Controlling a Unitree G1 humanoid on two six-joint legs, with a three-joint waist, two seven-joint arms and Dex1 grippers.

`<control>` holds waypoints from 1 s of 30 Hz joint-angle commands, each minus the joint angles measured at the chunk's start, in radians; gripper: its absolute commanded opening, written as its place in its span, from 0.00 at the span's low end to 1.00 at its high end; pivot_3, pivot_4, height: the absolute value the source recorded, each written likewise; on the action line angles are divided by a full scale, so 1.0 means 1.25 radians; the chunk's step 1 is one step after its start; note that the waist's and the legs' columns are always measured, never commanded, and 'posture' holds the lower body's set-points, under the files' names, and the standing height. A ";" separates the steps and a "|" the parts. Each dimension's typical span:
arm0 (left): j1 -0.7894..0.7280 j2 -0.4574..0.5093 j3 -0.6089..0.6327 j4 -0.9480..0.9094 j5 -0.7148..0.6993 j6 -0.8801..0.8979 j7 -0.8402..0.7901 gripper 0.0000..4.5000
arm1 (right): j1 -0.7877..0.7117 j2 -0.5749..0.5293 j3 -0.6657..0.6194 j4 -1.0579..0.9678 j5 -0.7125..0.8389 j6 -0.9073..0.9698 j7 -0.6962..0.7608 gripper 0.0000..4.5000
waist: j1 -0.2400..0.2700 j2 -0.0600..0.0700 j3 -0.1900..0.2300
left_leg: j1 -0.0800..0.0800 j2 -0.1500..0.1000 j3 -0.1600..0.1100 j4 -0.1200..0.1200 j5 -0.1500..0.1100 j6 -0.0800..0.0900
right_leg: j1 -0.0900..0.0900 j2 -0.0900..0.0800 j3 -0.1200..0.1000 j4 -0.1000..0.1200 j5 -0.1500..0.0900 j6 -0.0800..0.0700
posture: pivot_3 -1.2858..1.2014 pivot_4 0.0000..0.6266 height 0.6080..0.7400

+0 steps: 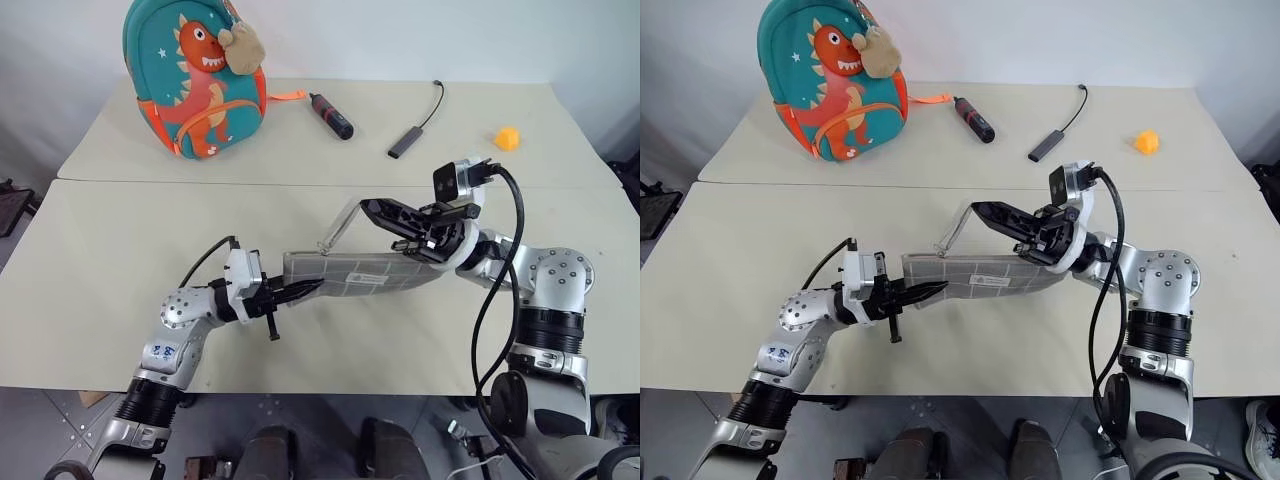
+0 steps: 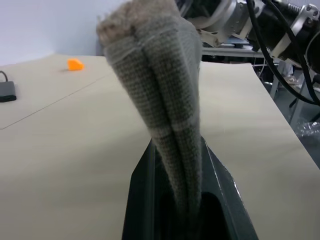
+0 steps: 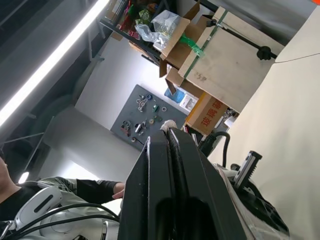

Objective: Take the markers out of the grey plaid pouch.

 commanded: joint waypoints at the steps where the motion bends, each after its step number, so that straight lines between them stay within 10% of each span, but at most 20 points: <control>1: 0.006 -0.002 0.024 -0.013 -0.008 0.015 -0.011 0.00 | -0.019 -0.022 -0.045 -0.014 0.057 -0.026 0.006 0.01 | 0.000 0.000 0.000 | 0.000 0.000 0.000 0.000 0.000 0.000 | 0.000 0.000 0.000 0.000 0.000 0.000 | 0.52 0.24 1.00; 16: -0.013 -0.007 0.044 0.008 0.074 -0.077 -0.054 0.00 | -0.004 -0.155 0.009 -0.030 0.040 0.014 0.005 0.01 | 0.002 0.000 0.000 | 0.000 0.000 0.001 0.000 0.000 0.000 | 0.000 0.000 0.000 0.000 0.000 0.000 | 0.52 0.24 1.00; 30: -0.122 -0.028 0.013 0.259 0.477 -0.766 0.135 0.00 | -0.003 -0.242 0.270 -0.106 -0.143 0.095 0.146 0.87 | 0.004 -0.001 0.000 | 0.000 0.000 0.001 0.000 0.000 0.000 | 0.000 0.000 0.000 -0.001 0.000 0.000 | 0.52 0.24 1.00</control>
